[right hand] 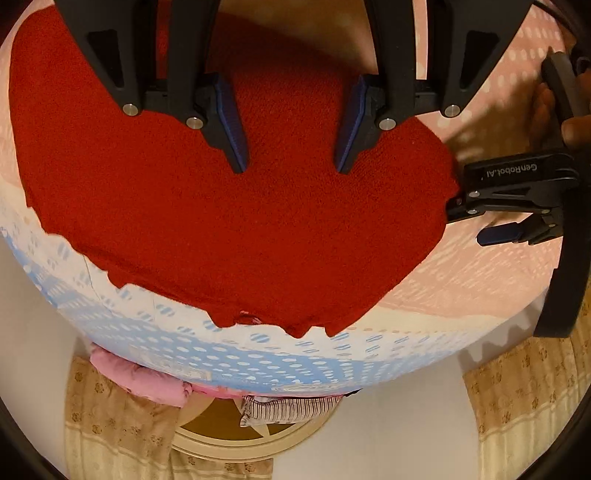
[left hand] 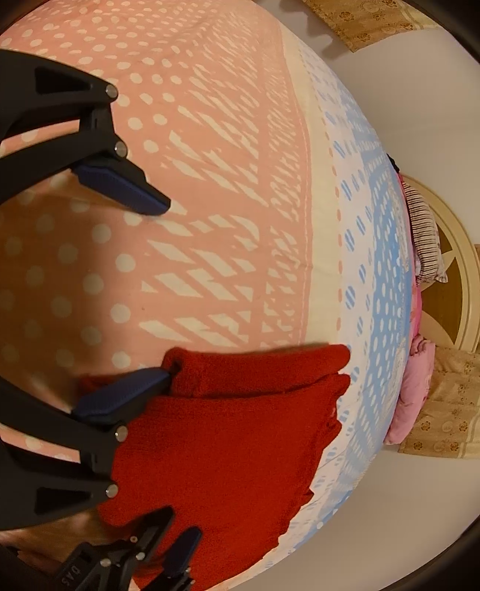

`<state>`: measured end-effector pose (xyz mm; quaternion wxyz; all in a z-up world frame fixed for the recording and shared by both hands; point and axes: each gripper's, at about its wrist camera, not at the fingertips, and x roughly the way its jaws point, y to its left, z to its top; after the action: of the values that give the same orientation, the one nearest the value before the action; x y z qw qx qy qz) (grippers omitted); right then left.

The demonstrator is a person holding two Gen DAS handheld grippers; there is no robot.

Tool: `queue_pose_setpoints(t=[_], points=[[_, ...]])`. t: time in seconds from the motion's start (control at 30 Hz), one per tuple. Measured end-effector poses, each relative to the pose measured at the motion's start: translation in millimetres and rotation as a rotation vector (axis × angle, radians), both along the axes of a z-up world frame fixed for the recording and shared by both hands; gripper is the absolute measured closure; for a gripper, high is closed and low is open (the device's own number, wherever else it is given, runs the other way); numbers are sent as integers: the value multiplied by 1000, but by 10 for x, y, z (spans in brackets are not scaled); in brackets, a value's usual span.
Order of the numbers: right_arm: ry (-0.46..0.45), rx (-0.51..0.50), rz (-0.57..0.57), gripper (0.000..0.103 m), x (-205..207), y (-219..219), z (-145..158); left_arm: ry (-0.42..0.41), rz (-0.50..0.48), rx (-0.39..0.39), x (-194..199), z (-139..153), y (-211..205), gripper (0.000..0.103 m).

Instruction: Fold small clothes

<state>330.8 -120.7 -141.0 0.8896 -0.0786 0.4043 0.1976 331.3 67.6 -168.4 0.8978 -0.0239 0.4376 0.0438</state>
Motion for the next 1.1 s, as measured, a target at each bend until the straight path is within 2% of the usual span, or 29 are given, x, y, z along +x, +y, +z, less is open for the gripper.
queue_pose_setpoints(t=[0.07, 0.23, 0.33, 0.4, 0.53, 0.63, 0.7, 0.77, 0.87, 0.9, 1.1], points=[[13, 11, -5, 53, -3, -21, -5, 0, -1, 1, -1, -4, 1, 15], [-14, -50, 0, 51, -110, 76, -22, -4, 0, -3, -54, -5, 12, 15], [-30, -65, 1, 51, -139, 79, -29, -53, 34, -33, -123, 100, 102, 15], [-29, -50, 1, 51, -139, 48, -14, -107, 48, -79, -193, 212, 169, 15], [-31, 44, 20, 51, -195, -161, 157, -159, 19, -95, -218, 393, 122, 15], [-106, 54, -64, 51, -229, -516, 342, -149, -24, -61, -108, 435, -13, 15], [-123, 31, -149, 51, -174, -848, 396, -122, -50, -16, 8, 387, -117, 15], [-105, 7, -227, 51, -88, -1164, 365, -101, -61, 27, 67, 304, -182, 15], [-12, 18, -336, 51, -1, -1615, 189, -81, -71, 90, 81, 190, -217, 5], [18, 21, -341, 52, -7, -1691, 114, -76, -68, 108, 58, 162, -214, 0], [-7, -48, -298, 52, -322, -1632, -10, -69, -89, 92, -37, 127, -170, 0]])
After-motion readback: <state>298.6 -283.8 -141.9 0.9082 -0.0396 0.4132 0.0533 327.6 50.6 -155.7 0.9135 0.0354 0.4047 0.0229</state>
